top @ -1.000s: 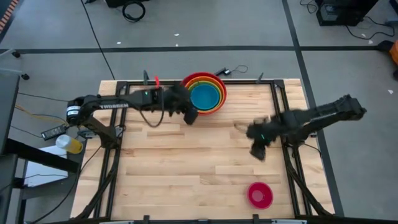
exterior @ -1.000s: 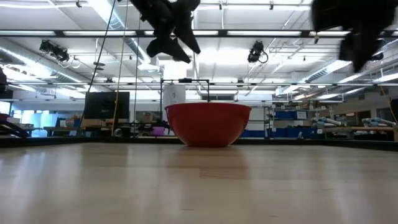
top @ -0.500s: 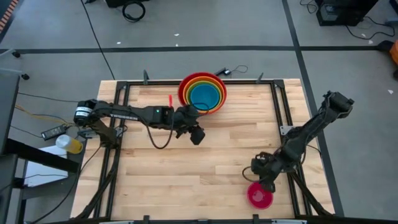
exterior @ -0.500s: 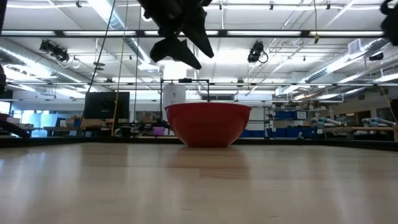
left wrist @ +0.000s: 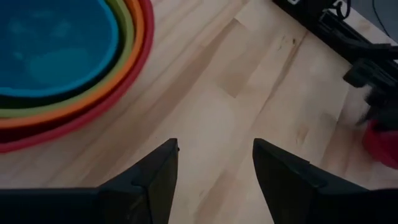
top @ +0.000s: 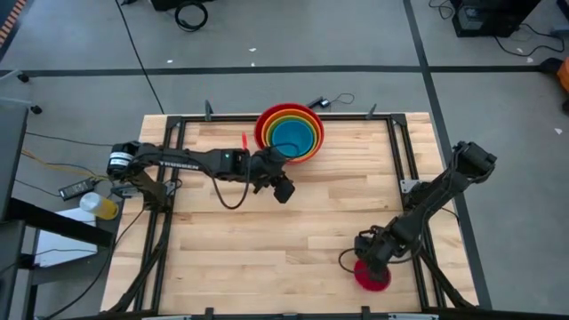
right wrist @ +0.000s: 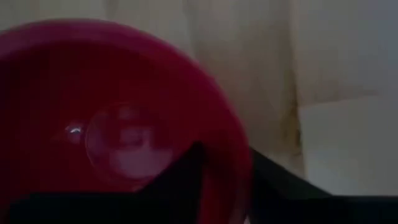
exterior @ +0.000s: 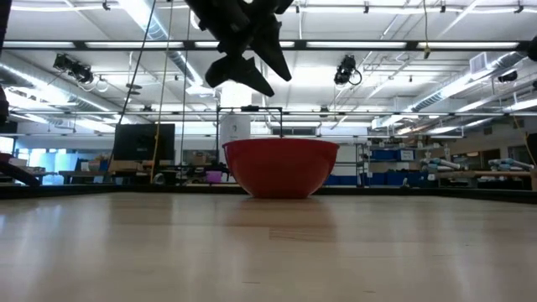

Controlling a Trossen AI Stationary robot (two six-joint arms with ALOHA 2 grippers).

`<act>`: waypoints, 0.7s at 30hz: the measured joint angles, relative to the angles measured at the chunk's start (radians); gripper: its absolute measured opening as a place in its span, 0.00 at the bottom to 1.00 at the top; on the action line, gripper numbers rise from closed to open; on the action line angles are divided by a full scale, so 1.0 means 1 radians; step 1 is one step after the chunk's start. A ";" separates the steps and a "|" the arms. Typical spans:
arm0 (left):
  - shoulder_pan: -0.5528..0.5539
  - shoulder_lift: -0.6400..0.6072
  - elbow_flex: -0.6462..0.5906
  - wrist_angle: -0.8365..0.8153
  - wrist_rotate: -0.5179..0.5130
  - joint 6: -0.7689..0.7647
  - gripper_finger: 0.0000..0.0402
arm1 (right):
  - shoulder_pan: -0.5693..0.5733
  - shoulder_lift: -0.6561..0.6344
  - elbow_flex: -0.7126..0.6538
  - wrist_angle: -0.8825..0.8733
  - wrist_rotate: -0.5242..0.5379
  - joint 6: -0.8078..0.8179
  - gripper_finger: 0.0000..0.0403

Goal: Nest bowls inside each other
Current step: Stack the pink bowl on the blue bowl

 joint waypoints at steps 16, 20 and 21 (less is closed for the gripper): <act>0.282 -0.086 0.022 -0.017 0.071 0.274 0.52 | -0.679 -0.285 0.039 0.208 0.424 -0.411 0.04; 0.381 -0.119 0.022 0.002 0.115 0.356 0.52 | -0.962 -0.244 0.039 0.477 0.353 -0.530 0.04; 0.404 -0.124 0.022 0.010 0.129 0.376 0.52 | -1.020 -0.214 0.039 0.546 0.326 -0.550 0.04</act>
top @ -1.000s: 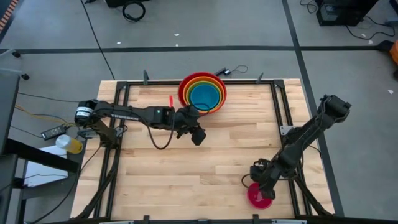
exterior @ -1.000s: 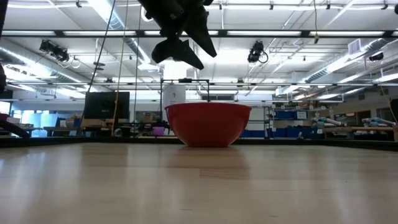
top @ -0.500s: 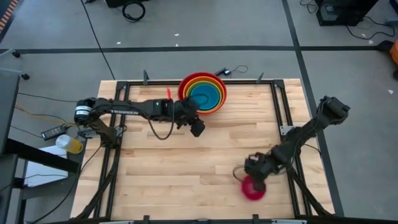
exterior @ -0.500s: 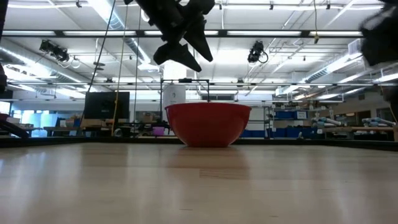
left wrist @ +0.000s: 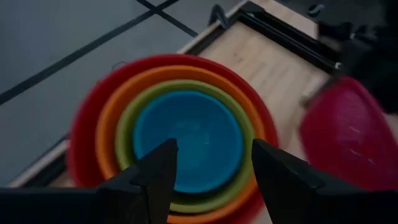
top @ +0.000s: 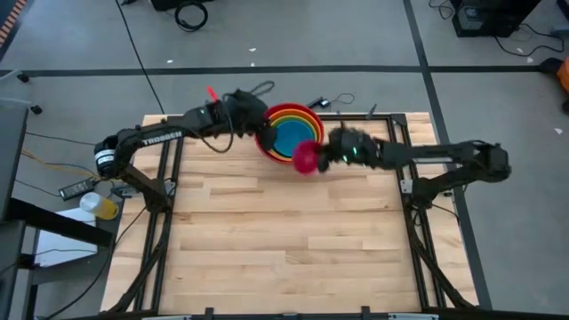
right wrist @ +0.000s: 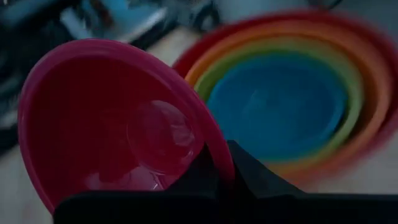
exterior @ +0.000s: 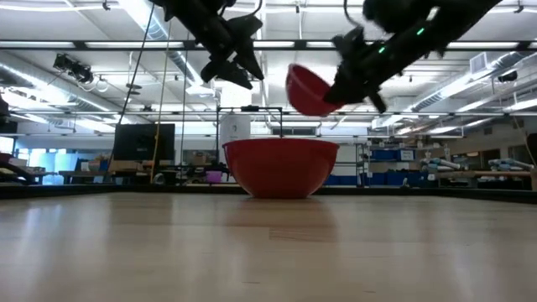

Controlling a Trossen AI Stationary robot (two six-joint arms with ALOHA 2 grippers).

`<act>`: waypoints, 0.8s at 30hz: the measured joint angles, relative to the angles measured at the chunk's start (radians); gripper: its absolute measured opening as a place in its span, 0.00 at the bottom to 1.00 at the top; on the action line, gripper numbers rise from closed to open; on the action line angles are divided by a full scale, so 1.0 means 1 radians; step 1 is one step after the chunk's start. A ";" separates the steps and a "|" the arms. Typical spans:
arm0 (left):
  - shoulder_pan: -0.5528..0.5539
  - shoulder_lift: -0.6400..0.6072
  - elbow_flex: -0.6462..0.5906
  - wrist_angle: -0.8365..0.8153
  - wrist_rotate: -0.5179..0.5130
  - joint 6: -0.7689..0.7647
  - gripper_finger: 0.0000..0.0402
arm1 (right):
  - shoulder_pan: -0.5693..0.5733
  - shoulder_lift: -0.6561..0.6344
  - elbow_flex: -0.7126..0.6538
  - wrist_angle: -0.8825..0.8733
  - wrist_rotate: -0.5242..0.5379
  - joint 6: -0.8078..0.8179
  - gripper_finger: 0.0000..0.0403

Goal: Nest bowls inside each other
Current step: Stack the pink bowl on the blue bowl

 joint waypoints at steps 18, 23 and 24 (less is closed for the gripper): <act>0.208 -0.005 0.000 -0.019 0.114 0.151 0.52 | -0.296 0.497 0.465 -0.223 -0.175 -0.019 0.25; 0.208 -0.005 0.000 -0.051 0.114 0.176 0.52 | -0.311 0.480 0.533 -0.325 -0.189 -0.018 0.40; 0.208 -0.005 0.000 -0.055 0.114 0.176 0.52 | -0.318 0.473 0.544 -0.334 -0.198 -0.017 0.42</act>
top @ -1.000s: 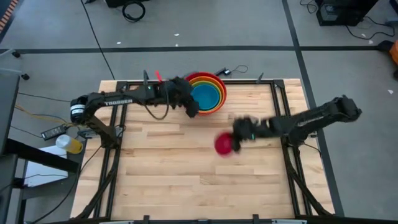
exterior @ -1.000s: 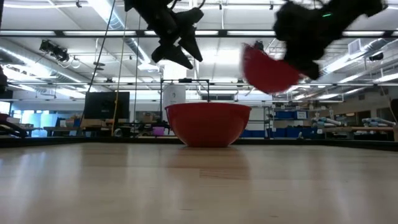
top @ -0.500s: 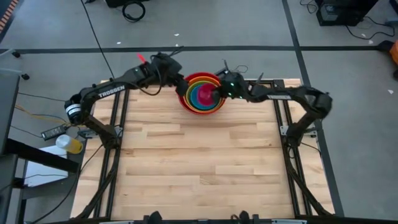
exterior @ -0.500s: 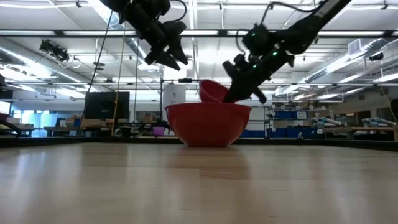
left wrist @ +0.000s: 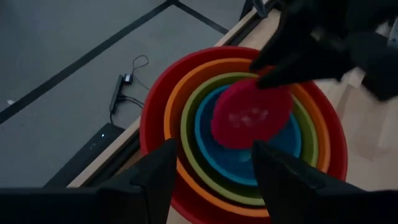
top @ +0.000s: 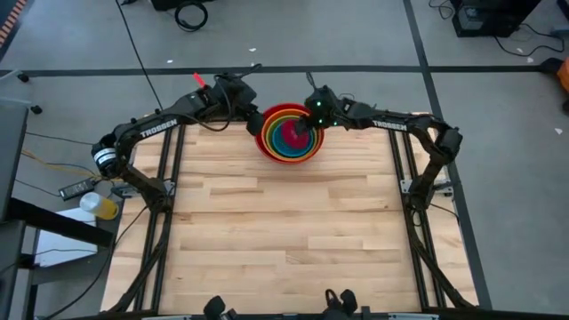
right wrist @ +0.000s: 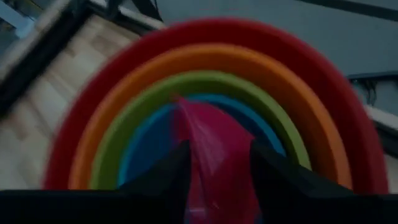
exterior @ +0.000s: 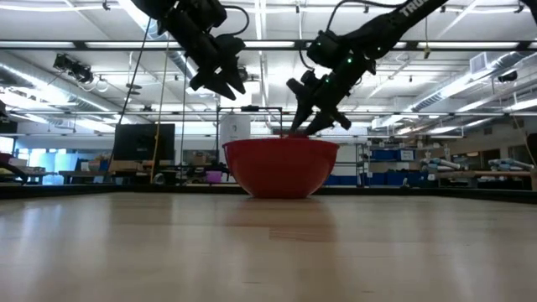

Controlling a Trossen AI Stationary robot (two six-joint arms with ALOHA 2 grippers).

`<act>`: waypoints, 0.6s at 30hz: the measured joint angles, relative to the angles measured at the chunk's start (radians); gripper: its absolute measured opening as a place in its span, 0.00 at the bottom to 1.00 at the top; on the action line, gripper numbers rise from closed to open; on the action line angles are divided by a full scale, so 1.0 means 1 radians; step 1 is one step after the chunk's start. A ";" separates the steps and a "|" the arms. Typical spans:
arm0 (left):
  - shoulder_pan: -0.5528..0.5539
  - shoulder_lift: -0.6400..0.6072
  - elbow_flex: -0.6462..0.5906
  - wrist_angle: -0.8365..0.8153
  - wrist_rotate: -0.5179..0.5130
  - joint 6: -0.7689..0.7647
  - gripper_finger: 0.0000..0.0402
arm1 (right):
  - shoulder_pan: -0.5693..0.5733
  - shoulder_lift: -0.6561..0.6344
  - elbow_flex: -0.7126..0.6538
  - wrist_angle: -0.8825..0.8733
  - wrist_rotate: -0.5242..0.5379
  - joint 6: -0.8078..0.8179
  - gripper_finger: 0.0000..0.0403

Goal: Nest bowls inside each other
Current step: Stack the pink bowl on the blue bowl, then return to Home Position

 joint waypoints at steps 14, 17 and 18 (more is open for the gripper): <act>-0.095 0.000 -0.001 -0.105 -0.002 -0.059 0.52 | 0.023 -0.058 0.015 -0.295 -0.132 -0.026 0.49; -0.157 0.000 -0.024 -0.095 -0.001 -0.060 0.52 | 0.127 -0.128 0.002 -0.328 -0.096 -0.085 0.48; -0.181 0.000 -0.038 -0.090 0.000 -0.072 0.52 | 0.159 -0.157 -0.007 -0.327 -0.091 -0.089 0.48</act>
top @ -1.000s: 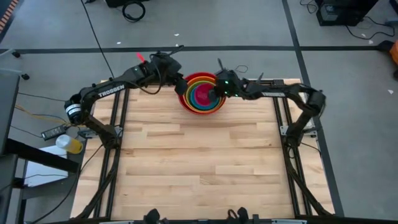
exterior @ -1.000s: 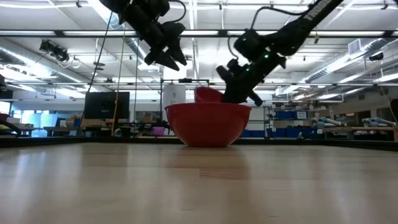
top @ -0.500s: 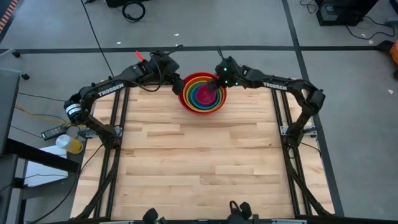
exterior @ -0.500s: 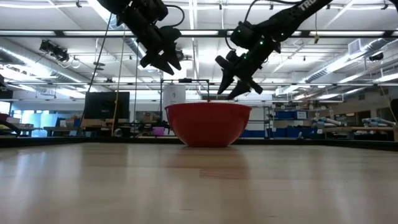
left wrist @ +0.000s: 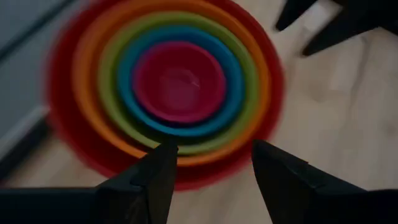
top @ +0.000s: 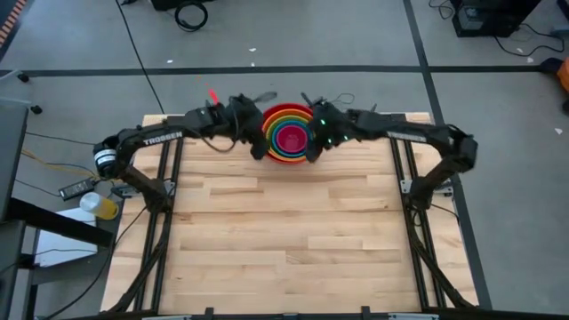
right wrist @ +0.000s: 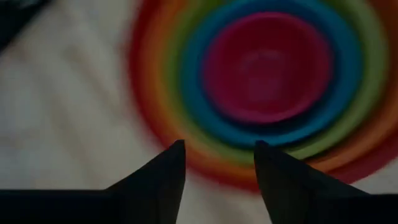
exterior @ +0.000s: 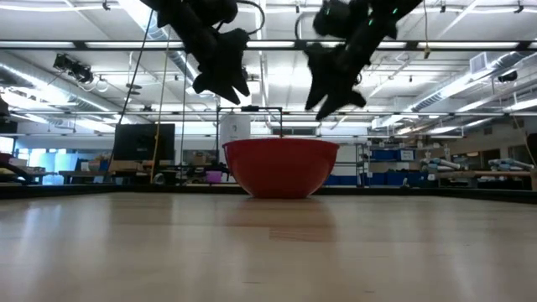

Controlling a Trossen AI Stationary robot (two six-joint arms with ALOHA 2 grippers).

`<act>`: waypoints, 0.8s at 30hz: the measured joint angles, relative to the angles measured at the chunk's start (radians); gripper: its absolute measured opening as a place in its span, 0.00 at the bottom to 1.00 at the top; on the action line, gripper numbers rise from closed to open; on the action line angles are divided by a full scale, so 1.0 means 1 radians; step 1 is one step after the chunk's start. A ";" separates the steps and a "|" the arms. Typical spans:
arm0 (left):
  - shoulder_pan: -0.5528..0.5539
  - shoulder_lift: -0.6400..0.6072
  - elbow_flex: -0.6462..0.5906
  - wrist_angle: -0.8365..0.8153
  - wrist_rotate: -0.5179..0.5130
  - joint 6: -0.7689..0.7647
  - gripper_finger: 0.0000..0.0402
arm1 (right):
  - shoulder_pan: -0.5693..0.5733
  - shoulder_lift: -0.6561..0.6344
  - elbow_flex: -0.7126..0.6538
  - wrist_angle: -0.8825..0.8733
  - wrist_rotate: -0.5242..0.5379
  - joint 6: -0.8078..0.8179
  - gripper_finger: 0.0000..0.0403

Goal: Nest bowls inside each other
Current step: Return to Home Position

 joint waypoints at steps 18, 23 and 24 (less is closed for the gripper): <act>-0.391 -0.370 -0.345 0.438 -0.114 -0.325 0.15 | 0.515 -0.619 -0.462 0.551 0.093 0.124 0.03; -0.410 -0.589 -0.372 0.334 -0.129 -0.158 0.02 | 0.545 -0.794 -0.482 0.453 0.106 -0.070 0.03; -0.421 -0.632 -0.406 0.340 -0.137 -0.153 0.01 | 0.550 -0.821 -0.483 0.398 0.106 -0.077 0.02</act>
